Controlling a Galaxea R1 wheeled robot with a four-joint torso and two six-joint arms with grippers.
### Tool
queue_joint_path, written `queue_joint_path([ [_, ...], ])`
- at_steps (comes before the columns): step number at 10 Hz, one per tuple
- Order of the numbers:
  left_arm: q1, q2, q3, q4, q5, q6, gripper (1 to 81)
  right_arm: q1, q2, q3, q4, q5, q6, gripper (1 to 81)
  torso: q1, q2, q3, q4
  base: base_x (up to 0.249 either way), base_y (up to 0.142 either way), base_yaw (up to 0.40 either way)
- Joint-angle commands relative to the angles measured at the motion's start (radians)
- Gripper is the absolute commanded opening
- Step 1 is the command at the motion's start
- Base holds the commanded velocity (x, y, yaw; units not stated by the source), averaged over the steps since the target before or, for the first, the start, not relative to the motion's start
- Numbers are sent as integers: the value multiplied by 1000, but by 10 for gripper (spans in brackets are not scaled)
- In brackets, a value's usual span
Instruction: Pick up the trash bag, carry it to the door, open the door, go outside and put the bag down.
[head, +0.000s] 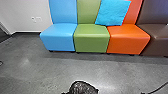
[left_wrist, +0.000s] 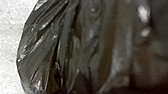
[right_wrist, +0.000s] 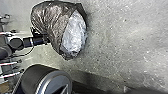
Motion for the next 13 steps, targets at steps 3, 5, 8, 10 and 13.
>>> queue_joint_path([
  [3, -65, -13, -14, 33, 31, -1, 10, 80, -49, 34, 31, -62, -5, 811, 0, 0, 0, 0, 0, 0, 0],
  [5, -65, -16, -14, 30, 34, -1, 10, 83, -43, 34, 31, -59, -2, 811, 0, 0, 0, 0, 0, 0, 0],
  [8, -50, -14, -14, 23, 29, -4, 10, 80, -38, 31, 31, -59, -5, 811, 0, 0, 0, 0, 0, 0, 0],
  [10, -47, -16, -12, 25, 31, -1, 10, 80, -35, 33, 31, -59, -5, 811, -65, 100, 0, 0, 0, 0, 0],
  [13, -47, -33, 17, 34, 43, 0, 10, 80, -29, 31, 31, -57, -11, 811, -103, 163, 0, 0, 0, 0, 0],
])
